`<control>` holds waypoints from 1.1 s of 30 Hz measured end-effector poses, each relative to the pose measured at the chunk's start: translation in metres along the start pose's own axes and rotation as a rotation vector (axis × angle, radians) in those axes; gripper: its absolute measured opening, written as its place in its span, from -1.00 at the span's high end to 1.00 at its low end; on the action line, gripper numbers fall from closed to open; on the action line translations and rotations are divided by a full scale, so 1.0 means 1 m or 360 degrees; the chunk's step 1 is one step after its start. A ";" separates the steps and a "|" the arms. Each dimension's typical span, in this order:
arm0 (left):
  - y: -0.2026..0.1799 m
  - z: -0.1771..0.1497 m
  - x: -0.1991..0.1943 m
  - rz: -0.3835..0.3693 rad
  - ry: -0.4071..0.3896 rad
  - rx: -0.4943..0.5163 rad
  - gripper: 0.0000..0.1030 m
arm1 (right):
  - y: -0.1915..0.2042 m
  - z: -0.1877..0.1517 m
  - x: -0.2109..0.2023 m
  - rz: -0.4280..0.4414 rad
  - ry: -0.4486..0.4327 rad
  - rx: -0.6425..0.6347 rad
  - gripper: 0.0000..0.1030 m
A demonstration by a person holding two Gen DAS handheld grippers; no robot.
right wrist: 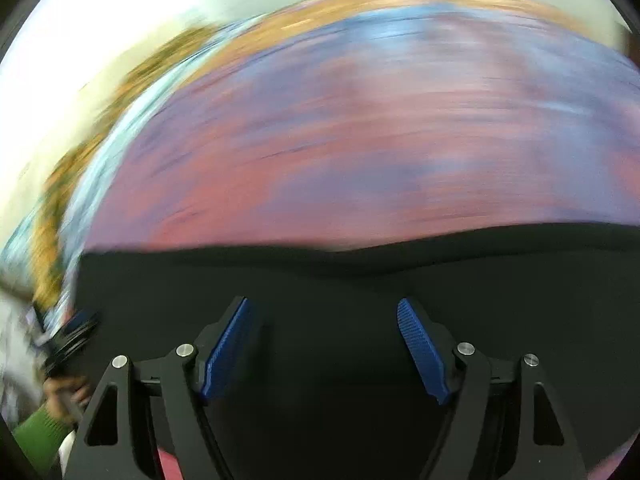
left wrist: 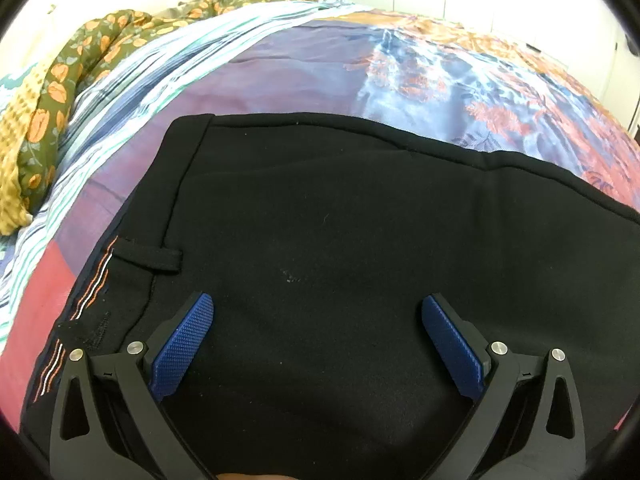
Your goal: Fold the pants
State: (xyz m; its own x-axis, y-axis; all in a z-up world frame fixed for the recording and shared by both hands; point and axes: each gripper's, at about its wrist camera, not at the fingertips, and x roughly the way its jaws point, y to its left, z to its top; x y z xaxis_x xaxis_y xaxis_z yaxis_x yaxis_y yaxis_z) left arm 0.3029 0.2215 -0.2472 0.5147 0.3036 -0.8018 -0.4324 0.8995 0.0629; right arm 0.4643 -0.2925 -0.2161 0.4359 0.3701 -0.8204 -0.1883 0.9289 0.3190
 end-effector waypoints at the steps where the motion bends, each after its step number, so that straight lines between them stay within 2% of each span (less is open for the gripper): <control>1: 0.000 0.000 0.000 0.0001 -0.0002 0.0000 -0.99 | -0.029 0.001 -0.012 -0.0065 -0.0024 0.0042 -0.44; 3: 0.000 0.000 0.000 0.0006 -0.0004 0.0002 -0.99 | -0.093 0.002 -0.040 -0.0300 -0.0045 0.0130 -0.44; 5: -0.001 0.000 0.001 0.0011 -0.0002 0.0005 -0.99 | -0.147 -0.001 -0.067 -0.0620 -0.0038 0.0254 -0.43; 7: -0.001 0.000 0.002 0.0017 -0.0005 0.0008 -0.99 | -0.183 -0.003 -0.093 -0.0747 -0.0078 0.0384 -0.44; 10: -0.002 0.000 0.002 0.0028 -0.0009 0.0013 -0.99 | -0.200 0.002 -0.117 -0.0662 -0.0171 0.0453 -0.44; 12: -0.002 0.000 0.003 0.0034 -0.0010 0.0017 -0.99 | -0.201 0.011 -0.113 -0.0548 -0.0157 0.0403 -0.44; 14: -0.002 0.000 0.003 0.0036 -0.0014 0.0017 -0.99 | -0.193 0.023 -0.100 -0.0493 -0.0114 0.0330 -0.43; 16: -0.003 0.000 0.004 0.0048 -0.0012 0.0025 -0.99 | -0.190 0.023 -0.085 -0.0550 -0.0070 0.0292 -0.43; 18: -0.004 0.000 0.004 0.0056 -0.0013 0.0028 -0.99 | -0.197 0.017 -0.071 -0.0619 -0.0005 0.0336 -0.41; 19: -0.004 -0.001 0.004 0.0056 -0.0014 0.0028 -0.99 | -0.198 0.014 -0.068 -0.0612 -0.0001 0.0364 -0.32; 20: -0.004 -0.001 0.005 0.0057 -0.0015 0.0027 -0.99 | -0.199 0.011 -0.072 -0.0574 -0.0041 0.0376 0.09; 21: -0.004 -0.001 0.005 0.0058 -0.0014 0.0027 -0.99 | -0.195 0.007 -0.078 -0.0578 -0.0081 0.0365 0.69; 22: -0.004 -0.001 0.005 0.0058 -0.0014 0.0026 -0.99 | -0.191 0.004 -0.086 -0.0591 -0.0120 0.0338 0.87; 23: -0.004 -0.001 0.005 0.0059 -0.0014 0.0028 -0.99 | -0.182 -0.002 -0.099 -0.0543 -0.0173 0.0297 0.86; 24: -0.004 -0.001 0.005 0.0059 -0.0015 0.0028 -0.99 | -0.171 -0.010 -0.114 -0.0480 -0.0214 0.0243 0.87; 27: -0.004 0.000 0.005 0.0065 -0.0016 0.0032 -0.99 | -0.121 -0.057 -0.164 -0.0431 -0.0301 -0.0022 0.87; 29: -0.004 0.001 0.005 0.0069 -0.0015 0.0037 -0.99 | -0.095 -0.107 -0.197 -0.0395 -0.0312 -0.0105 0.87; 31: -0.004 0.001 0.005 0.0074 -0.0011 0.0042 -0.99 | -0.086 -0.156 -0.224 -0.0374 -0.0298 -0.0039 0.87; 33: -0.005 0.003 0.005 0.0089 -0.0001 0.0050 -0.99 | -0.089 -0.204 -0.244 -0.0434 -0.0265 0.0151 0.86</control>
State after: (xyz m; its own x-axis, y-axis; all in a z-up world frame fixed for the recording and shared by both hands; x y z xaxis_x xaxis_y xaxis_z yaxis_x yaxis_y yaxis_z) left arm 0.3094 0.2193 -0.2498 0.4911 0.3539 -0.7960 -0.4373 0.8904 0.1261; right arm 0.1952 -0.4687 -0.1411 0.5981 0.0981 -0.7954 0.0346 0.9884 0.1479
